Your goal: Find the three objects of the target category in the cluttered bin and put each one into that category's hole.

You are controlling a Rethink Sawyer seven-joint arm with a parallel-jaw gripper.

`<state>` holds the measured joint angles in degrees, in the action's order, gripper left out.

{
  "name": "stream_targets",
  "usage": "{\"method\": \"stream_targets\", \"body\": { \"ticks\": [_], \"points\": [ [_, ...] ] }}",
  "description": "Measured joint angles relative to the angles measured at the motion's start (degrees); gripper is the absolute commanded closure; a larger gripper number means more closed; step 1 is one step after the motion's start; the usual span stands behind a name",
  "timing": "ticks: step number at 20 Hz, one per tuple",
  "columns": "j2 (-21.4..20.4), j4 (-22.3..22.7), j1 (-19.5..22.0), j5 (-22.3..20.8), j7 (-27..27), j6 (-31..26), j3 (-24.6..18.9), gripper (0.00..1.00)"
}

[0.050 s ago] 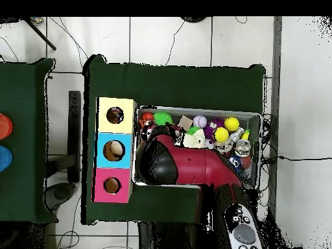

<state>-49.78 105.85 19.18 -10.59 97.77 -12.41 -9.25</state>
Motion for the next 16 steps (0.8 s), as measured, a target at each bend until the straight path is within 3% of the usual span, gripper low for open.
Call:
{"method": "stream_targets", "body": {
  "ticks": [16],
  "points": [
    [0.5, 2.5, 7.9, -6.8, 0.0, 0.0, -3.9, 0.00]
  ]
}}
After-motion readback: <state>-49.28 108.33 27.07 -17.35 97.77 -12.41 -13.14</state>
